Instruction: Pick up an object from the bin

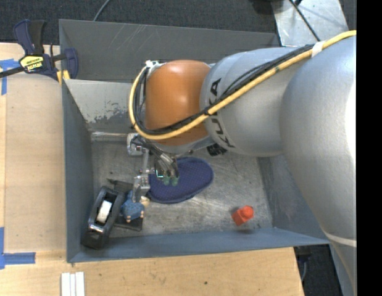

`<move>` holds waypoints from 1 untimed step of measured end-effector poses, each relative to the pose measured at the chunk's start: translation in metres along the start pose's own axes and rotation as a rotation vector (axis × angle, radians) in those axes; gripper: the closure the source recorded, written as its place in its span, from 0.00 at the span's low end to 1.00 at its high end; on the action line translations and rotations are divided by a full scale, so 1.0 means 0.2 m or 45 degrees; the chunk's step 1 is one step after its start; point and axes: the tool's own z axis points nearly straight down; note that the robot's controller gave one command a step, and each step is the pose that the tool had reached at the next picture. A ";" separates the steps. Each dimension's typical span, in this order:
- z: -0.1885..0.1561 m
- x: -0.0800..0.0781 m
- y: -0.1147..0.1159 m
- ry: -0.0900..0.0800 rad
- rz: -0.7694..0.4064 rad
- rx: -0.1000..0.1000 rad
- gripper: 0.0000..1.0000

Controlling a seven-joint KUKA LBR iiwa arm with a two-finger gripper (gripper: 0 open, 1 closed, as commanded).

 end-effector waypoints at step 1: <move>0.23 0.03 -0.11 -0.030 -0.089 -0.012 0.00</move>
Offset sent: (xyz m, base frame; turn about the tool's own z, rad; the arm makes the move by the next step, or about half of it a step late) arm -0.0154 -0.0307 -0.0688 -0.0721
